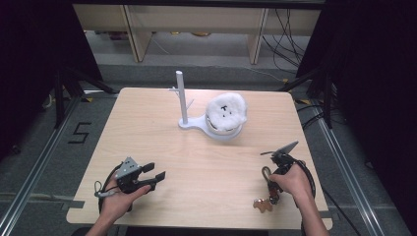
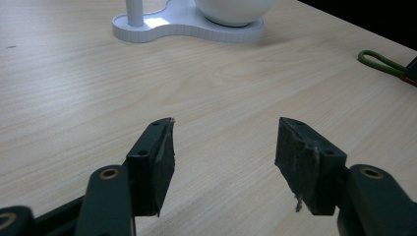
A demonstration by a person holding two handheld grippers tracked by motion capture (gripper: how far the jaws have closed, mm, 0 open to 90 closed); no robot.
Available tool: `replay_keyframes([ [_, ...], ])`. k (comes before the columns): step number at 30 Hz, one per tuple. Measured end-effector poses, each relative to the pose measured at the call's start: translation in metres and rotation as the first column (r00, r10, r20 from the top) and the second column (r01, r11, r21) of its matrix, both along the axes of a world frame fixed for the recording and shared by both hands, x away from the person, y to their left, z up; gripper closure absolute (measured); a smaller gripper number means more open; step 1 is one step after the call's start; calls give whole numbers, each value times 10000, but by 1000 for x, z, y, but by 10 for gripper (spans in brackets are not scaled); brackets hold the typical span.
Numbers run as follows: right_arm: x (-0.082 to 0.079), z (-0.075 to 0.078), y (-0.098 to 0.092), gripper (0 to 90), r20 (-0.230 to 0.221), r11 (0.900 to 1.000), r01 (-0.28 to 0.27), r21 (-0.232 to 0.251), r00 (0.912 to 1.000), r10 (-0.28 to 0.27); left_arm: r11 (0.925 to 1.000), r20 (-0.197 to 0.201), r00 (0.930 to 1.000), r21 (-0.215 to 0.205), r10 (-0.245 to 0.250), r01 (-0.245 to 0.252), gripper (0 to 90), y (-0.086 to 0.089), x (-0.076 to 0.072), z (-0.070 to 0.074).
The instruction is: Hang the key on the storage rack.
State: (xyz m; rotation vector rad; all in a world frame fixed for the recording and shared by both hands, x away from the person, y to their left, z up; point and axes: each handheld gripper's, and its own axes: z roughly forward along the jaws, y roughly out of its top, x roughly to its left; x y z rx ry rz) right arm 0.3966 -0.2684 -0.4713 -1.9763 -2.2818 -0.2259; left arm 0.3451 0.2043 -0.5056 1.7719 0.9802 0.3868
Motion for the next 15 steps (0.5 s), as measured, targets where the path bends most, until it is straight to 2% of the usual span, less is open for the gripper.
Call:
replay_keyframes([
  [1, 1, 3, -1, 755, -303, 10000, 10, 88, 9995, -7, 10000, 10, 10000, -8, 5, -5, 390, 0, 0, 0],
  [2, 1, 3, -1, 755, -303, 10000, 10, 88, 9995, -7, 10000, 10, 10000, -8, 5, -5, 390, 0, 0, 0],
  [3, 2, 5, 0, 757, -445, 9997, 231, 103, 9988, -226, 10000, 5, 10000, 3, 0, 0, 390, 0, 0, 0],
  [5, 2, 5, 0, 755, -462, 9997, 189, 169, 9988, -181, 10000, 4, 10000, 16, -7, 7, 391, 0, 0, 0],
  [6, 2, 3, 0, 744, -300, 9999, -118, -18, 9995, 118, 10000, -1, 10000, 3, -2, 2, 391, 0, 0, 0],
  [7, 2, 3, 0, 744, -300, 9999, -118, -18, 9995, 118, 10000, 4, 10000, 11, -12, 12, 391, 0, 0, 0],
  [9, 3, 2, 2, 722, -419, 9999, 106, 129, 9991, -100, 10000, 21, 10000, -9, -26, 26, 391, 0, 0, 0],
  [10, 4, 1, 4, 725, -601, 9993, 371, -18, 9975, -372, 10000, 36, 10000, -46, -10, 10, 391, 0, 0, 0],
  [11, 4, 1, 4, 725, -601, 9993, 371, -18, 9975, -372, 10000, 36, 10000, -46, -10, 10, 391, 0, 0, 0],
  [12, 3, -2, 2, 730, -224, 10000, 83, 17, 9997, -82, 10000, 38, 10000, -22, 3, -3, 391, 0, 0, 0],
  [13, 2, -1, 2, 739, -202, 10000, -66, 64, 9998, 67, 10000, 10, 10000, 11, 31, -31, 391, 0, 0, 0],
  [14, 3, 2, 3, 763, -479, 10000, -10, 75, 9989, 14, 10000, 11, 10000, -14, 23, -23, 391, 0, 0, 0],
  [15, 3, 2, 3, 763, -479, 10000, -10, 75, 9989, 14, 10000, 11, 10000, -14, 23, -23, 391, 0, 0, 0],
])
